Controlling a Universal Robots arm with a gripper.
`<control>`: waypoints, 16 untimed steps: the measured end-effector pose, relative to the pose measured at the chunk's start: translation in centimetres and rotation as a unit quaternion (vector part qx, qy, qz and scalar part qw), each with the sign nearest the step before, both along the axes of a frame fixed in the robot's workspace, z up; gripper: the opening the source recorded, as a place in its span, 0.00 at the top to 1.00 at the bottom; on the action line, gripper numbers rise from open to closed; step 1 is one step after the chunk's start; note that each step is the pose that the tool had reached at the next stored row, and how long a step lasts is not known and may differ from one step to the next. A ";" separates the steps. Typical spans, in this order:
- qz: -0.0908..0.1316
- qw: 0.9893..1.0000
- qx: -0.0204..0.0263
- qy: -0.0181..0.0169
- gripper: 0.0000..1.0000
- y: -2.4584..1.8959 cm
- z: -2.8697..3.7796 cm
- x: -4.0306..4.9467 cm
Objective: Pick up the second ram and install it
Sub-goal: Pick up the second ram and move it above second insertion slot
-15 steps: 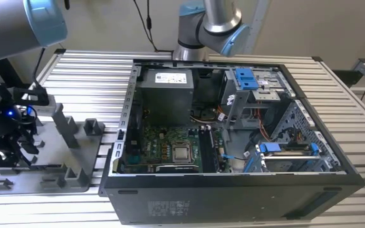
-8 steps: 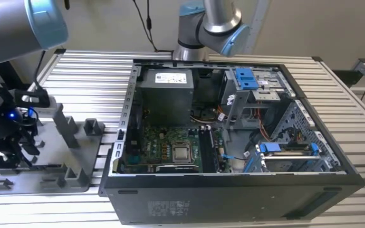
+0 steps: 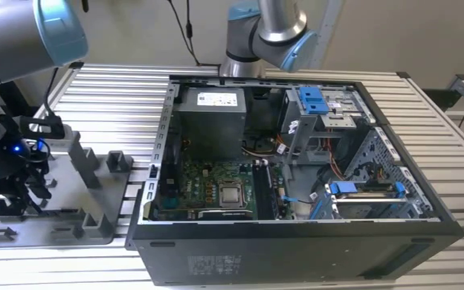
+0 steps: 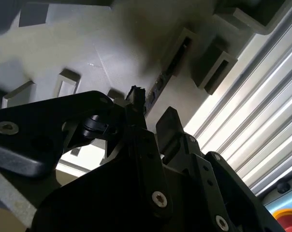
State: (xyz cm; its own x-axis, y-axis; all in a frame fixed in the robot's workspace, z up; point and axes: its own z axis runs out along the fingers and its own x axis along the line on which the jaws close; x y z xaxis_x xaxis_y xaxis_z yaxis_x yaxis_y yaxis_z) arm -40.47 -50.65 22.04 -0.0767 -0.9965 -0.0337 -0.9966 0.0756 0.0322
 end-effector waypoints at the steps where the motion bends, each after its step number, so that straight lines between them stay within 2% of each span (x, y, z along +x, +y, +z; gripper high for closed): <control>1: 0.000 1.000 0.000 0.000 0.62 0.00 -0.01 0.00; 10: 0.000 1.000 0.000 0.000 0.62 0.00 -0.16 0.01; 16: 0.003 1.000 0.000 0.000 0.62 -0.01 -0.76 -0.01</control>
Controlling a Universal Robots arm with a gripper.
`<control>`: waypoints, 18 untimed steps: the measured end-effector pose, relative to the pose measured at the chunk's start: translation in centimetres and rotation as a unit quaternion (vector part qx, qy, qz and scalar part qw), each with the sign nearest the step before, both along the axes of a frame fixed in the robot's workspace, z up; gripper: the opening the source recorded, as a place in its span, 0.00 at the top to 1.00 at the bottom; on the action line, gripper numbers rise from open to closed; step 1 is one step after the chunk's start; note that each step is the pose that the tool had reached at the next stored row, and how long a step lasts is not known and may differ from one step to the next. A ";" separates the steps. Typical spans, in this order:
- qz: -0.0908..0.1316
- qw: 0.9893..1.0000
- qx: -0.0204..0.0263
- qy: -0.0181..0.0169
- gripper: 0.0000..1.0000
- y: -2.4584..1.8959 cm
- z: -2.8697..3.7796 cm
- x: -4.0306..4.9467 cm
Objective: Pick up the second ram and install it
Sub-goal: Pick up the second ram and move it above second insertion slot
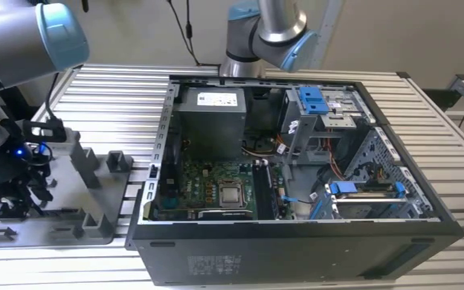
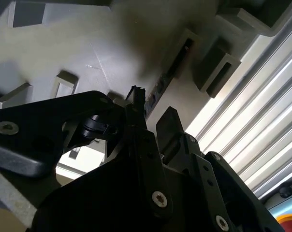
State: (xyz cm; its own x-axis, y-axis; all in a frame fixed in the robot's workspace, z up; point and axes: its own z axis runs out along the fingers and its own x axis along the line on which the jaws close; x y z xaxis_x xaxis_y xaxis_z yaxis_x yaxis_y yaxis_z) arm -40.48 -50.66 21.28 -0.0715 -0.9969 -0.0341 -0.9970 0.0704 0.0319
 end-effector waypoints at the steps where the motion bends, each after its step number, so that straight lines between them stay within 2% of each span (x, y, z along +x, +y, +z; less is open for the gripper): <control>1: 0.001 1.000 0.000 0.000 0.62 -0.01 -0.12 -0.02; 9: 0.025 1.000 0.001 0.000 0.62 -0.02 -1.04 -0.59; 14: 0.056 0.998 0.001 0.000 0.62 -0.03 -1.49 -0.76; 18: 0.069 0.998 0.001 -0.001 0.62 -0.04 -1.75 -0.84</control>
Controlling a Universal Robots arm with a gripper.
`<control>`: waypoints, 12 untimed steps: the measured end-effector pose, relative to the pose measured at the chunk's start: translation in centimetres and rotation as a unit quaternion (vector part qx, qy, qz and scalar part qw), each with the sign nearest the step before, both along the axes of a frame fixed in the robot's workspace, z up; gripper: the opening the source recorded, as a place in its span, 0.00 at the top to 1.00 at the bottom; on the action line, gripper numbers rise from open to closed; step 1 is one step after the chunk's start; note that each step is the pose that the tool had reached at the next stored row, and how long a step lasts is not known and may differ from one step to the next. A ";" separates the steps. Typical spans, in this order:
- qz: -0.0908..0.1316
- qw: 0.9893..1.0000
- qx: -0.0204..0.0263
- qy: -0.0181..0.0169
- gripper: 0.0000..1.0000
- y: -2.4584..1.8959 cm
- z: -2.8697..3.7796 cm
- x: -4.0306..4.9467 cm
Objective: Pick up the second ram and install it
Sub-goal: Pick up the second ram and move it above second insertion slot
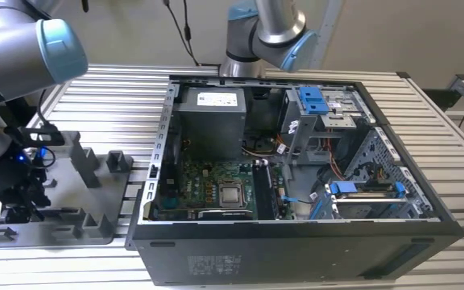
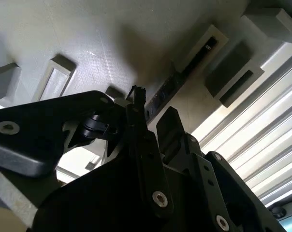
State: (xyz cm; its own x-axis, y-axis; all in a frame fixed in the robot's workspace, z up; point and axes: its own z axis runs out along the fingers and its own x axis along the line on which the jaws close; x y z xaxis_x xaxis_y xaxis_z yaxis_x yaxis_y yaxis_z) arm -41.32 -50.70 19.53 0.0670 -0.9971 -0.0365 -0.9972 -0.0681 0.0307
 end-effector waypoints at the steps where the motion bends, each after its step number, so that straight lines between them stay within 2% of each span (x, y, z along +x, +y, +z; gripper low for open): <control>1: 0.001 1.000 0.000 0.000 0.62 0.00 -0.05 0.00; 9: 0.001 1.000 0.000 0.000 0.62 0.00 -0.10 -0.01; 10: 0.001 1.000 0.000 0.000 0.64 0.00 -0.11 -0.01; 11: 0.001 1.000 0.000 0.000 0.70 0.00 -0.11 -0.01; 12: 0.001 1.000 0.000 0.000 0.70 0.00 -0.11 -0.01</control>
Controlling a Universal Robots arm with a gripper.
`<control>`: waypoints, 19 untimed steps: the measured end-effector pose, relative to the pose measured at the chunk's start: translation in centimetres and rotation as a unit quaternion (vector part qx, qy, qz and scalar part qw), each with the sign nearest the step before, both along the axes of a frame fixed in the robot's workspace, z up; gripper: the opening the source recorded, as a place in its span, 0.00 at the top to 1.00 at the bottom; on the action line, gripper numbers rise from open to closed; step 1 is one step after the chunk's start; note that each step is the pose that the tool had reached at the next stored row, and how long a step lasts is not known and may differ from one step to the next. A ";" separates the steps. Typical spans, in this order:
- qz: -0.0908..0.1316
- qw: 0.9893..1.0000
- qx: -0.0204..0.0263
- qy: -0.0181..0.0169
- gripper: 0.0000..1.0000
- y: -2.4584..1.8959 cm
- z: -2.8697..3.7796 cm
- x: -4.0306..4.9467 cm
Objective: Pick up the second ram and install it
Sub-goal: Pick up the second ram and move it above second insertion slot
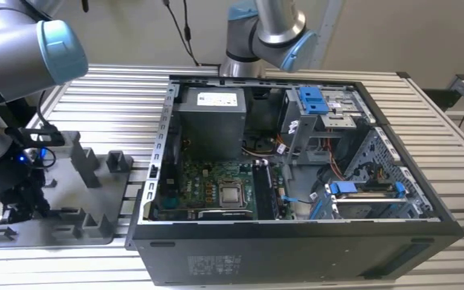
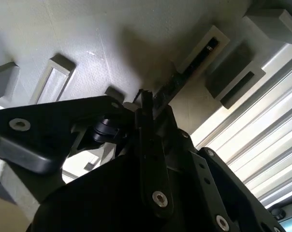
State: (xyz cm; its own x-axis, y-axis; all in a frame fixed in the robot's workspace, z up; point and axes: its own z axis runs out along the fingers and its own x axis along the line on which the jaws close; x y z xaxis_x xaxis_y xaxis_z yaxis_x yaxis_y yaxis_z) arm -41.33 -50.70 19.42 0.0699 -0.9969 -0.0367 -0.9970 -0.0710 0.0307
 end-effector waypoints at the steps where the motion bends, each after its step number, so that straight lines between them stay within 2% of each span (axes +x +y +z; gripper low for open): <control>1: 0.000 1.000 0.000 0.000 0.76 0.00 0.00 0.00; 2: 0.000 1.000 0.000 0.000 0.82 0.00 -0.01 0.00; 4: 0.000 1.000 0.000 0.000 0.82 0.00 -0.01 0.00; 5: 0.000 1.000 0.000 0.000 0.86 0.00 -0.02 0.00; 19: 0.000 1.000 0.000 0.000 0.86 0.00 -0.06 0.00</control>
